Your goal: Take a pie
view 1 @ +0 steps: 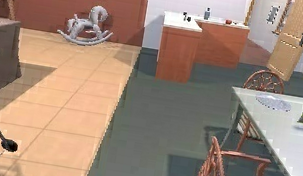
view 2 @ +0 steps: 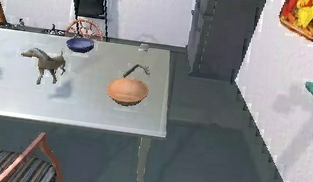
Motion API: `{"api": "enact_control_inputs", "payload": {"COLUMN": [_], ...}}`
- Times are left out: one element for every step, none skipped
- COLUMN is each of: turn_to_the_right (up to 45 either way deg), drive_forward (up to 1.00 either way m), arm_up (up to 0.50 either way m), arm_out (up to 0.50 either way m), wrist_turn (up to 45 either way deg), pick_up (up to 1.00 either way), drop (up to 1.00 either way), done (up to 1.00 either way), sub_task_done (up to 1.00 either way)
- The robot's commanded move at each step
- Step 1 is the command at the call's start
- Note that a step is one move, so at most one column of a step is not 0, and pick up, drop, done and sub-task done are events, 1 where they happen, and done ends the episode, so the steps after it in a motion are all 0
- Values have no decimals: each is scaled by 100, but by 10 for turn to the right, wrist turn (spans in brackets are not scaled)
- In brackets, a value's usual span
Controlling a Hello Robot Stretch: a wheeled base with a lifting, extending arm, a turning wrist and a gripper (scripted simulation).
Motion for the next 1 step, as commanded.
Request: {"api": "enact_control_inputs", "payload": {"turn_to_the_right": [0], "drive_forward": [0], "arm_up": [50], "arm_out": [0], "wrist_turn": [0], "pick_up": [0], "drop": [0], "done": [0], "sub_task_done": [0]}}
